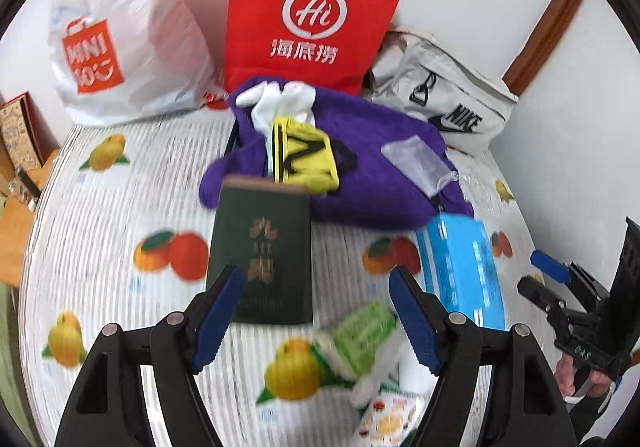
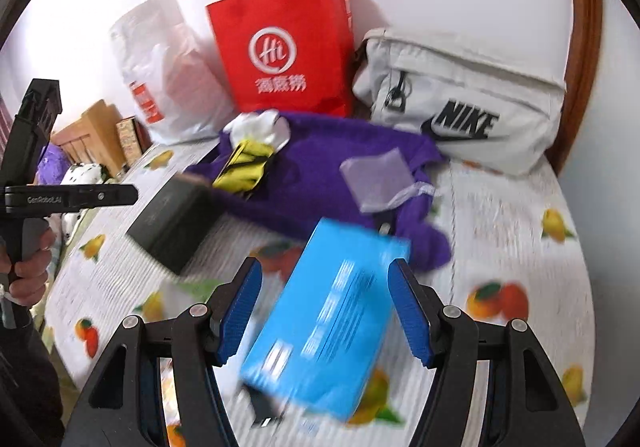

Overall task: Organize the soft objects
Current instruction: 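Grasp the white crumpled tissue with the left tool while the right tool grasps the white sponge block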

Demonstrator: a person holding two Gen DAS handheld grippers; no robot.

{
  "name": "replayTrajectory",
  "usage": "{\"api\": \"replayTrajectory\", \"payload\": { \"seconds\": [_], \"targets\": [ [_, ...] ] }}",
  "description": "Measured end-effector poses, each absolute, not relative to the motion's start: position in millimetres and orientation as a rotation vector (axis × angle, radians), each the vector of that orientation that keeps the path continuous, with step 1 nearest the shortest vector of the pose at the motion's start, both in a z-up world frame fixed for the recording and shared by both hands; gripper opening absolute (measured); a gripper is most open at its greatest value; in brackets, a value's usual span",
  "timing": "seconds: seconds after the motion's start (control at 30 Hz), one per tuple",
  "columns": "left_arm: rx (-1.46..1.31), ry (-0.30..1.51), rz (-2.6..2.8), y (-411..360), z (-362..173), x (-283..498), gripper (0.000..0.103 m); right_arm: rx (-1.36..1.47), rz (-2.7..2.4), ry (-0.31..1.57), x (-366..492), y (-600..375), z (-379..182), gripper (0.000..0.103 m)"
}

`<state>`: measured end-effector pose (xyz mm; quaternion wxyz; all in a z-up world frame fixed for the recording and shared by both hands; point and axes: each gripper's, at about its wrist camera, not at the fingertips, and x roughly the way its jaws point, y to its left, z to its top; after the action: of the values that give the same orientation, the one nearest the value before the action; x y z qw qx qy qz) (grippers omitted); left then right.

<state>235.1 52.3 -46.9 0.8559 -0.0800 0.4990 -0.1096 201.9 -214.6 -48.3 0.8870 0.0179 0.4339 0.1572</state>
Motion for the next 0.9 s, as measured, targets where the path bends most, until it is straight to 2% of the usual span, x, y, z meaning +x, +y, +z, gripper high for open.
{"api": "replayTrajectory", "payload": {
  "seconds": [0.37, 0.9],
  "targets": [
    [-0.197, 1.086, -0.199, 65.0, -79.7, 174.2, 0.074, 0.086, 0.423, 0.984, 134.1, -171.5, -90.0, 0.065],
    [-0.233, 1.125, -0.231, 82.8, -112.1, 152.5, 0.074, 0.163, 0.367, 1.09, 159.9, -131.1, -134.0, 0.066]
  ]
}}
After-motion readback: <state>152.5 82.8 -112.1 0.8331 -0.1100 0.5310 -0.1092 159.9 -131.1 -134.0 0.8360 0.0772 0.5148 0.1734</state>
